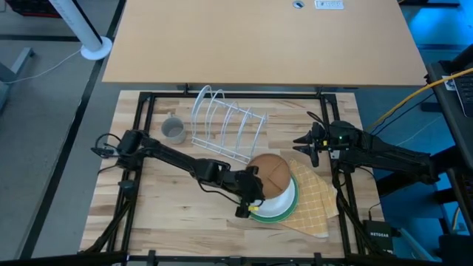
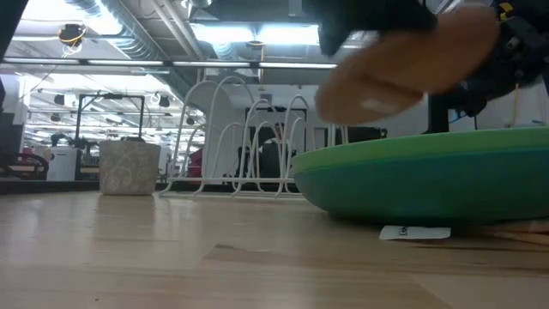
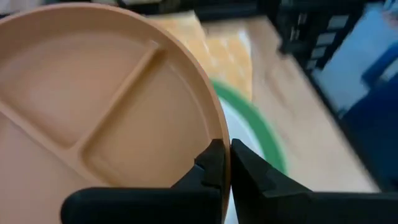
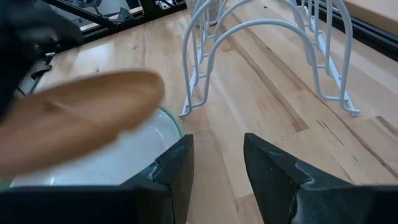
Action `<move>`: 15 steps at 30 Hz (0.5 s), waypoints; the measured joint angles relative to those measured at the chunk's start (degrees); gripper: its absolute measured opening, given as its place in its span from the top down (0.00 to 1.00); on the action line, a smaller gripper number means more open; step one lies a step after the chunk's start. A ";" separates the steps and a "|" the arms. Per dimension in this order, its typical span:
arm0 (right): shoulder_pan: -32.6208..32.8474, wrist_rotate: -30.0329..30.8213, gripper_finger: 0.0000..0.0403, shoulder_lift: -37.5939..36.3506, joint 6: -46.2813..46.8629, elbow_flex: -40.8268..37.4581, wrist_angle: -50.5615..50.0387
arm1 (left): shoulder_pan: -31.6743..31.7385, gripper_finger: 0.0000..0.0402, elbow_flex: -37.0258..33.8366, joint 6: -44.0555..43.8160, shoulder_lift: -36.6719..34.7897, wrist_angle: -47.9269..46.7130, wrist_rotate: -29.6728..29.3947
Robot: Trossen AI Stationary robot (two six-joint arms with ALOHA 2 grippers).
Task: Sort dishes
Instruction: Put the brown plate from top of the white plate onto the white dish rack
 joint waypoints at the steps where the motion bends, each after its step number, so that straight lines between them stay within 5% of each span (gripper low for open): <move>1: 0.00 0.43 0.64 0.01 -0.01 0.00 0.04 | 0.00 0.99 0.00 -0.94 -1.02 0.05 -0.34; 15: 0.00 0.83 0.64 -0.01 -0.03 0.00 -0.09 | 1.17 1.00 0.00 -9.65 -12.21 2.52 -14.46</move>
